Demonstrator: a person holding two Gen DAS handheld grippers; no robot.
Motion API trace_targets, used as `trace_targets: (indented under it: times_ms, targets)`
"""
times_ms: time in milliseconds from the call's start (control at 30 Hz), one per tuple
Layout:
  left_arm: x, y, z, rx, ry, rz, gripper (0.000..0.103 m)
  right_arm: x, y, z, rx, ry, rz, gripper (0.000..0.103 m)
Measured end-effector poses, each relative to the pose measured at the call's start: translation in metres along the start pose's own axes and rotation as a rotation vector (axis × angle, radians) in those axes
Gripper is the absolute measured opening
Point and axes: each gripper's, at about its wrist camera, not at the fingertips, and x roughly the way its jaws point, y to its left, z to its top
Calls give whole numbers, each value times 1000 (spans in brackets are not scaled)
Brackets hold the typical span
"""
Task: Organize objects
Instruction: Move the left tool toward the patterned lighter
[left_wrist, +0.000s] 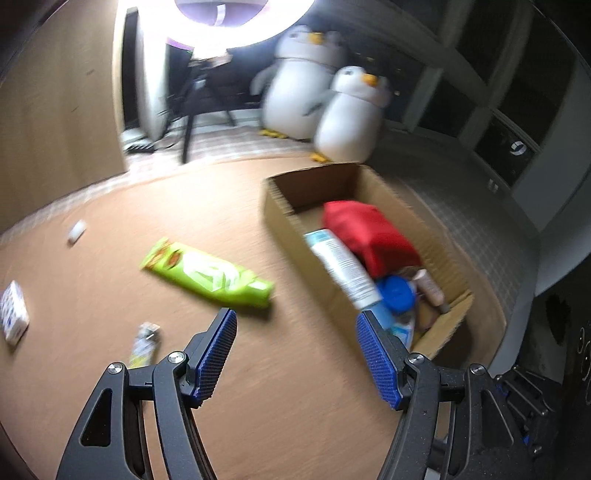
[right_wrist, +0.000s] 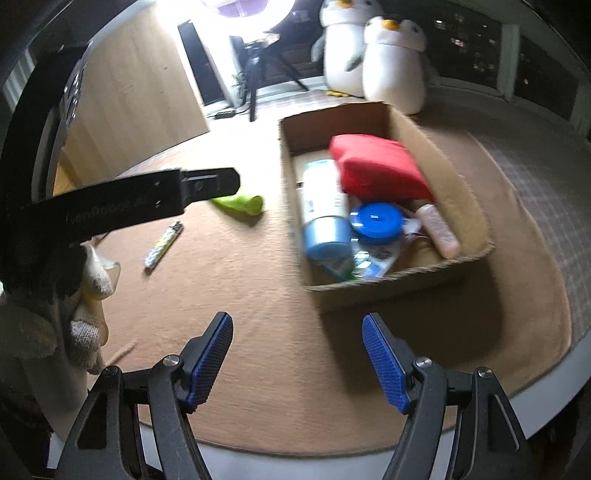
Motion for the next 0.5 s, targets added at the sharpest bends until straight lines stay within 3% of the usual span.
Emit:
trace_targets:
  times_ms: [500]
  targets:
    - [-35,129,-51,-176,27,105,71,30,69,12,-79,46,88,69]
